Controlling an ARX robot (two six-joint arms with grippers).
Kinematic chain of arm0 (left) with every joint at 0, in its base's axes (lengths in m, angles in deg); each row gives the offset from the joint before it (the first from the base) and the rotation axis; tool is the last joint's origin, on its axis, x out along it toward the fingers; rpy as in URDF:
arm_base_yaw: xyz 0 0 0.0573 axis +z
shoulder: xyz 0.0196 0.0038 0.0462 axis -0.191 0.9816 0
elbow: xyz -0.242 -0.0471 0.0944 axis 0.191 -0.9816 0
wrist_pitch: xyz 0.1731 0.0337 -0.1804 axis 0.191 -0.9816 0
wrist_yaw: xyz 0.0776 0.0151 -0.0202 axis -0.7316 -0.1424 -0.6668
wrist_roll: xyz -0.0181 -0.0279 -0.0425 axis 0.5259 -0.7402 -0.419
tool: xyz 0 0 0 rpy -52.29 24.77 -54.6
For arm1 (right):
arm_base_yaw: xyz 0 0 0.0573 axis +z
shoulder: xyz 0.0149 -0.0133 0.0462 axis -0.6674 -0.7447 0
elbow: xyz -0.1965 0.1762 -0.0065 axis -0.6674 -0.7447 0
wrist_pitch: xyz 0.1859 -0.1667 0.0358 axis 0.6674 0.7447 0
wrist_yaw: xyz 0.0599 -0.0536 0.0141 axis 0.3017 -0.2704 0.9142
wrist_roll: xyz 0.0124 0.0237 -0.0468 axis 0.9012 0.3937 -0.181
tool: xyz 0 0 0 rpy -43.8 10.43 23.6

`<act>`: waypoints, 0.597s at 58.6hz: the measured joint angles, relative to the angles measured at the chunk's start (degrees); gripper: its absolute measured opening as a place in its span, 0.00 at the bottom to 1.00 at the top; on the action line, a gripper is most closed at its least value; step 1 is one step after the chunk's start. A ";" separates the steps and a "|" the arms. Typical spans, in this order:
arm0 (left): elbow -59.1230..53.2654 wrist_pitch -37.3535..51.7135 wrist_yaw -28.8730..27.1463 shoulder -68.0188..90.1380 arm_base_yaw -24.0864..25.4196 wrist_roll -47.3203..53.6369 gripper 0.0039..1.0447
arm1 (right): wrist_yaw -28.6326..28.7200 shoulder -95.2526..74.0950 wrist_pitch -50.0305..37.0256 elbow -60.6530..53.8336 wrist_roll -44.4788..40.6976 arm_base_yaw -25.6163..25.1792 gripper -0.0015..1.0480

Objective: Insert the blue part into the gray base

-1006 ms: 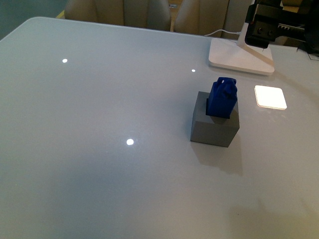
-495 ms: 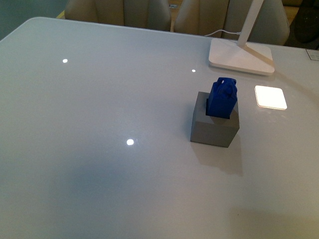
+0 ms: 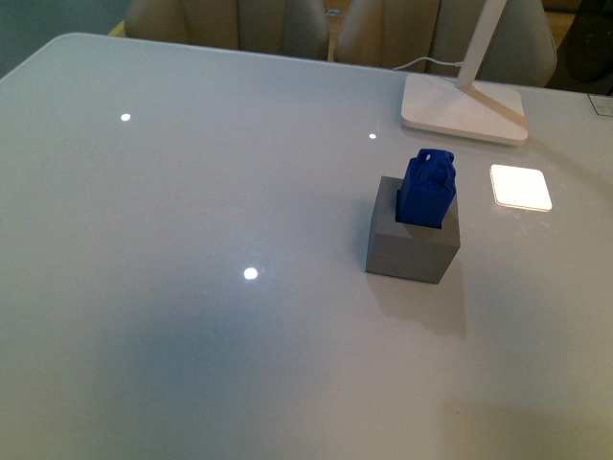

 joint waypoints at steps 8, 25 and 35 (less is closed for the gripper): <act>0.00 0.00 0.00 0.00 0.00 0.00 0.93 | 0.20 6.29 5.05 -1.25 0.00 -0.04 0.02; 0.00 0.00 0.00 0.00 0.00 0.00 0.93 | 0.22 19.10 16.15 -1.88 0.00 -0.07 0.02; 0.00 0.00 0.00 0.00 0.00 0.00 0.93 | 0.22 25.44 21.99 -1.92 0.00 -0.07 0.02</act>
